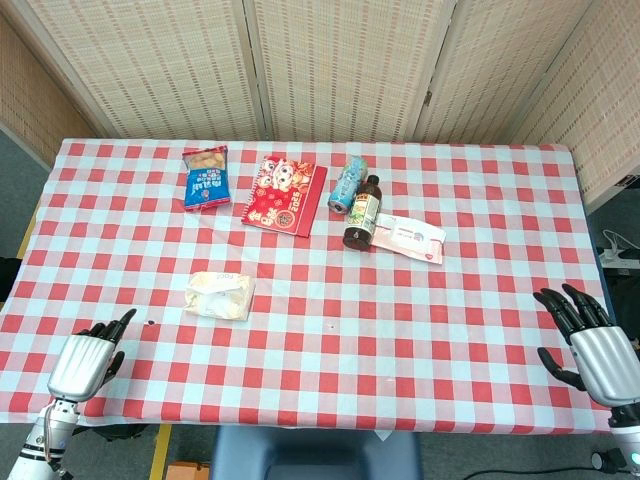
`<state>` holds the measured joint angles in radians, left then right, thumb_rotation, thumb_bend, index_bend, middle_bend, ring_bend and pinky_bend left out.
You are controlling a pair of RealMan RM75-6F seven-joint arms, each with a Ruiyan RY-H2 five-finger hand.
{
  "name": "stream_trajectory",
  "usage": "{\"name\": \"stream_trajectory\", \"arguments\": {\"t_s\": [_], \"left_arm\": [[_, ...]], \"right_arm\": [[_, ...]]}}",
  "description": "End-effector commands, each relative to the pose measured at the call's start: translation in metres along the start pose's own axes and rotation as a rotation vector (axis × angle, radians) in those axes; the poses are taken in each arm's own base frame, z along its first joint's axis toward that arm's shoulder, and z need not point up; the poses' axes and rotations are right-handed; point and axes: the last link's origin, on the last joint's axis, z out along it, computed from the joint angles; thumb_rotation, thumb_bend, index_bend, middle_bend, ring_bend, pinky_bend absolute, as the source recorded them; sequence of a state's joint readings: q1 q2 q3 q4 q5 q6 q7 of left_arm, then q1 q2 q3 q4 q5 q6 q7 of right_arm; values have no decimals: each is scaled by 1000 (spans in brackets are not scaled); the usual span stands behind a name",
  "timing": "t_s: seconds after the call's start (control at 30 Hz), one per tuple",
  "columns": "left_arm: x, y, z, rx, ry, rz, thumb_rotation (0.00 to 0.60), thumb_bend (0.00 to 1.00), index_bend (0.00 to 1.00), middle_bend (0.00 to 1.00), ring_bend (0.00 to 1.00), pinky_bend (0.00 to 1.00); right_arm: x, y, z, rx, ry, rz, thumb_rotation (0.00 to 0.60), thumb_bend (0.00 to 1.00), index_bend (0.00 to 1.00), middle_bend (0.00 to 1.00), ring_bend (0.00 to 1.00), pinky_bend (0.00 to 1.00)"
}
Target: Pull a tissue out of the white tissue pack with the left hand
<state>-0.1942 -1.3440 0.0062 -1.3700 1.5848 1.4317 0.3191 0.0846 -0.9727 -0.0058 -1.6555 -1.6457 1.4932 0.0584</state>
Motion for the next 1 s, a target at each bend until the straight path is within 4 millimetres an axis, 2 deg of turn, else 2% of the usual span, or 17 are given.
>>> {"name": "stream_trajectory", "arguments": {"t_s": [0.03, 0.4, 0.5, 0.77, 0.87, 1.0], "left_arm": [[0, 0, 0, 1, -2, 1, 600, 431, 132, 377, 415, 673], [-3, 5, 2, -27, -6, 6, 600, 430, 132, 381, 415, 673], [1, 9, 7, -32, 18, -5, 600, 431, 132, 413, 449, 676], [12, 35, 57, -124, 105, 36, 600, 432, 153, 710, 779, 859], [9, 47, 77, -147, 85, 28, 600, 431, 163, 780, 840, 887], [0, 58, 101, -154, 48, 35, 600, 431, 166, 811, 869, 905]], "right_arm": [[-1, 0, 1, -3, -5, -2, 600, 276, 127, 104, 0, 114], [-3, 0, 3, -4, -19, -6, 600, 276, 127, 104, 0, 114], [-4, 1, 3, -10, -30, -9, 600, 276, 127, 104, 0, 114], [-5, 0, 5, -8, -32, -9, 600, 276, 128, 104, 0, 114], [-6, 1, 6, -11, -43, -11, 600, 276, 128, 104, 0, 114], [-5, 0, 5, -9, -40, -11, 600, 276, 128, 105, 0, 114]]}}
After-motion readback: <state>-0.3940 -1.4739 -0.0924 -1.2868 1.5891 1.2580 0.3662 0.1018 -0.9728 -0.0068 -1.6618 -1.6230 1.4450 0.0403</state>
